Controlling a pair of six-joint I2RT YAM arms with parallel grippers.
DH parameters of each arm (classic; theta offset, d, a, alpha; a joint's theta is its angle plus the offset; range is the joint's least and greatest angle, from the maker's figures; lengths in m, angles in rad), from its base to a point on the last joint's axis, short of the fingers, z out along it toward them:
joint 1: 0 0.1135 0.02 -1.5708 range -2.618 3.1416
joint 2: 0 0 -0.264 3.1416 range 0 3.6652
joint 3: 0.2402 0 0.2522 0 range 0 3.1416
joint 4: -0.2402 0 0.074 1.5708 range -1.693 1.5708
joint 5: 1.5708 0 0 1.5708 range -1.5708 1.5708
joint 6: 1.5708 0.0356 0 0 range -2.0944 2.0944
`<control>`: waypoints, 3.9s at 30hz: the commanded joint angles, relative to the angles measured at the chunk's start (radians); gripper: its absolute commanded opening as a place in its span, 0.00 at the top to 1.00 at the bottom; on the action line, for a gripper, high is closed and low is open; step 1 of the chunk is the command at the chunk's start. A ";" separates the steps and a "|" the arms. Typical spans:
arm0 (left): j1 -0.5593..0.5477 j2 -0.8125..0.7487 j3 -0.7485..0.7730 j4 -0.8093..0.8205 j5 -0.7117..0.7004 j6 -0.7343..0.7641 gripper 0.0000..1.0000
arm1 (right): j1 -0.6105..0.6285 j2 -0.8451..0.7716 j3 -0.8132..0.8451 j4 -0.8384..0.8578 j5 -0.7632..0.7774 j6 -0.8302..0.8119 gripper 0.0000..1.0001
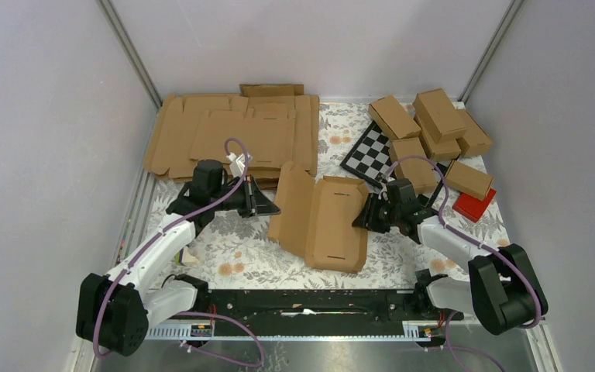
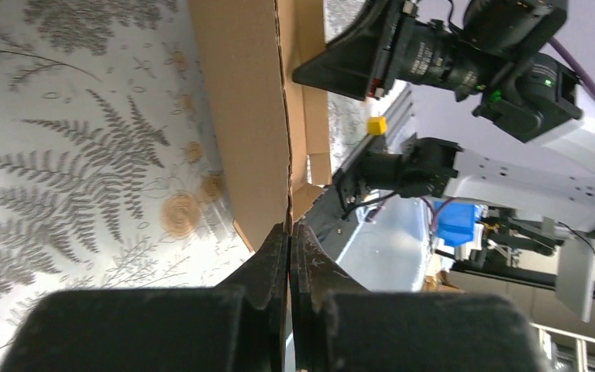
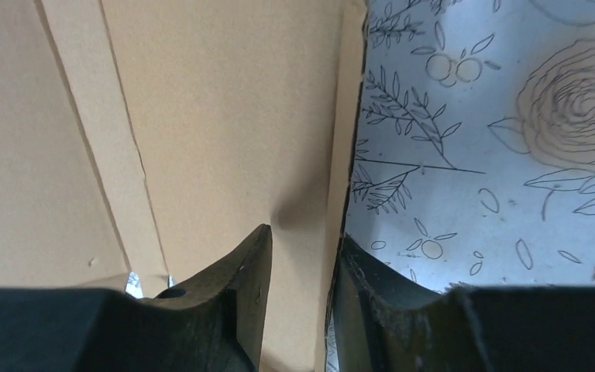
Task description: Fold the paper box
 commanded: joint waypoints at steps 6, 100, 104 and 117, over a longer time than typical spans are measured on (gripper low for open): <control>-0.010 -0.028 -0.020 0.138 0.119 -0.034 0.79 | 0.014 -0.087 0.087 -0.086 0.140 -0.094 0.90; -0.589 -0.258 -0.392 0.745 -0.967 0.278 1.00 | 0.056 -0.366 0.015 -0.082 0.355 -0.090 0.36; -0.588 -0.271 -0.405 0.762 -0.961 0.299 1.00 | 0.057 -0.279 0.063 -0.082 0.343 -0.101 0.41; -0.588 -0.247 -0.485 0.924 -0.907 0.338 1.00 | 0.056 -0.200 0.082 0.006 0.235 -0.070 0.69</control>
